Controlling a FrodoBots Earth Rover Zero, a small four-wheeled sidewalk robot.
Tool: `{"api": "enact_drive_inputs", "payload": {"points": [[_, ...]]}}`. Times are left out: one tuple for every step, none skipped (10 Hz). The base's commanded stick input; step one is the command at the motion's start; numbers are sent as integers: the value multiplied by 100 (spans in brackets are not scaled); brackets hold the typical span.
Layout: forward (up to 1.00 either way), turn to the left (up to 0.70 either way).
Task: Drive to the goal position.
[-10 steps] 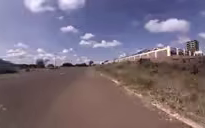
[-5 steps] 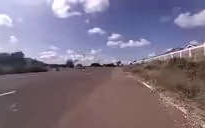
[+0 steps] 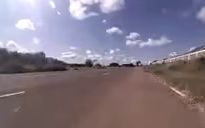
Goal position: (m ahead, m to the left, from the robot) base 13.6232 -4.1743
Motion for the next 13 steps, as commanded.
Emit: {"api": "enact_drive_inputs", "payload": {"points": [[100, -35], [100, -35], [100, -35], [100, -35], [100, -35], [100, -35], [100, -35], [100, -35], [100, -35], [100, -35], [100, -19], [100, 5], [100, 5]]}}
